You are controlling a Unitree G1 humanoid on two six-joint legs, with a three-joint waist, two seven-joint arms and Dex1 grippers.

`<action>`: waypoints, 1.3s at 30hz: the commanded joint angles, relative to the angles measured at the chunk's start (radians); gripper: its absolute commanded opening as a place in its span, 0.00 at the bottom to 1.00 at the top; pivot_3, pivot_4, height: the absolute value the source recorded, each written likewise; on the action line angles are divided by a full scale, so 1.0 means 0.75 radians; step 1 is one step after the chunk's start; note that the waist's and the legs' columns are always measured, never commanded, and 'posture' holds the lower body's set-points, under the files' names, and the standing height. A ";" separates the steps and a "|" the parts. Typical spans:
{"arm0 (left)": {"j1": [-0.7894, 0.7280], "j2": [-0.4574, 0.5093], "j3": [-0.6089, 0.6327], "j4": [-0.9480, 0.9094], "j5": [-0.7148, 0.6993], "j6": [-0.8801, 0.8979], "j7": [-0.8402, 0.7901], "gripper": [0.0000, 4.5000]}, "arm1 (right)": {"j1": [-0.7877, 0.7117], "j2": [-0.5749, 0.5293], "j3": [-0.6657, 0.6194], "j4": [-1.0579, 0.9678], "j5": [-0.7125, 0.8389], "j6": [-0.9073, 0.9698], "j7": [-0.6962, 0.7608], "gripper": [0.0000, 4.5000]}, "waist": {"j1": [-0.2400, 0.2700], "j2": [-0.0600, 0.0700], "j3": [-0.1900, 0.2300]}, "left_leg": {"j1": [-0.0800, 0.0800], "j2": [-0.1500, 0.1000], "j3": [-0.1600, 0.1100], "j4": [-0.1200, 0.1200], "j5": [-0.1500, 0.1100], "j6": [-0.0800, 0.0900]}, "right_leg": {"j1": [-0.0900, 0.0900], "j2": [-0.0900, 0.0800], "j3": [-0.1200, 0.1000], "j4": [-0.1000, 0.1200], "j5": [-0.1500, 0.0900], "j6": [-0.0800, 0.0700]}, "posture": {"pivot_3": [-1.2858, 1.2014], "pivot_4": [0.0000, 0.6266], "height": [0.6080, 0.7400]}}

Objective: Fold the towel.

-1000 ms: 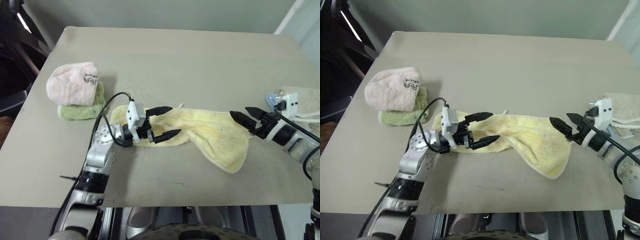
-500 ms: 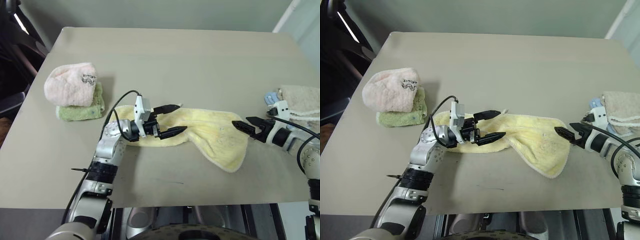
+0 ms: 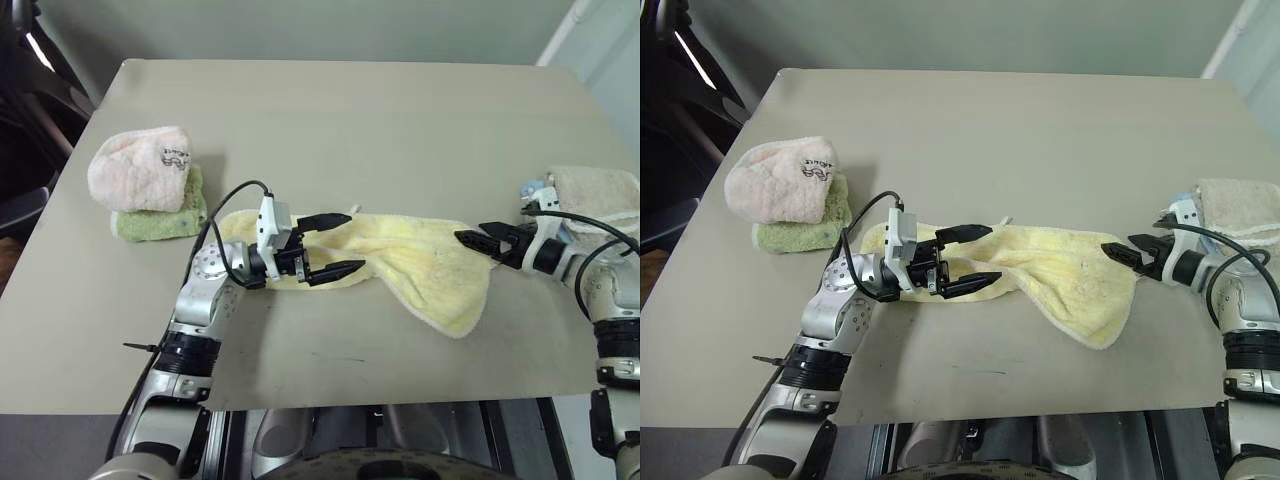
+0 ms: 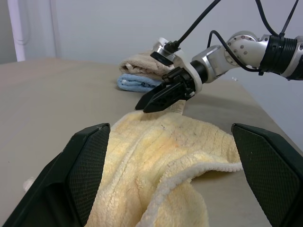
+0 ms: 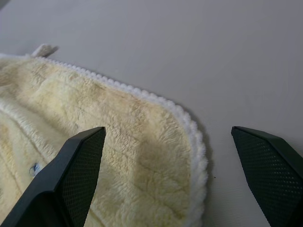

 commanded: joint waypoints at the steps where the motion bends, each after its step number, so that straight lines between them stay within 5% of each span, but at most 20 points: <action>1: -0.008 0.009 0.013 -0.056 0.002 0.004 0.022 0.99 | -0.013 -0.013 0.066 -0.044 0.012 0.082 0.129 1.00 | -0.001 0.000 0.000 | 0.000 0.000 0.000 0.000 0.000 0.000 | 0.000 0.000 0.000 0.000 0.000 0.000 | 0.52 0.24 0.95; 17: 0.009 0.018 0.004 -0.146 -0.006 0.059 0.089 0.99 | -0.163 0.014 0.041 0.160 -0.074 0.047 0.193 1.00 | -0.007 0.000 0.000 | 0.000 0.001 0.000 -0.001 0.002 -0.001 | 0.000 0.001 0.000 0.000 0.002 -0.003 | 0.52 0.24 0.95; 20: -0.002 0.015 0.005 -0.136 -0.004 0.060 0.089 1.00 | -0.173 0.005 0.045 0.184 -0.077 0.046 0.229 0.88 | -0.006 0.000 0.000 | 0.001 0.000 0.000 -0.001 0.004 -0.001 | 0.000 0.000 0.000 0.000 0.004 -0.004 | 0.52 0.24 0.95; 31: -0.018 0.000 0.004 -0.107 0.007 0.039 0.092 1.00 | -0.179 -0.017 0.049 0.132 -0.092 0.059 0.299 0.04 | -0.001 0.001 0.001 | -0.002 0.001 0.000 -0.007 0.000 -0.006 | -0.004 0.000 0.000 -0.001 -0.002 -0.004 | 0.52 0.24 0.95; 39: -0.059 0.021 0.058 -0.050 0.021 0.026 0.127 1.00 | -0.156 -0.084 0.000 -0.041 -0.071 0.036 0.306 0.02 | 0.001 0.002 0.001 | -0.002 0.000 0.000 -0.007 0.000 -0.005 | -0.004 0.000 -0.001 -0.001 -0.002 -0.004 | 0.52 0.24 0.95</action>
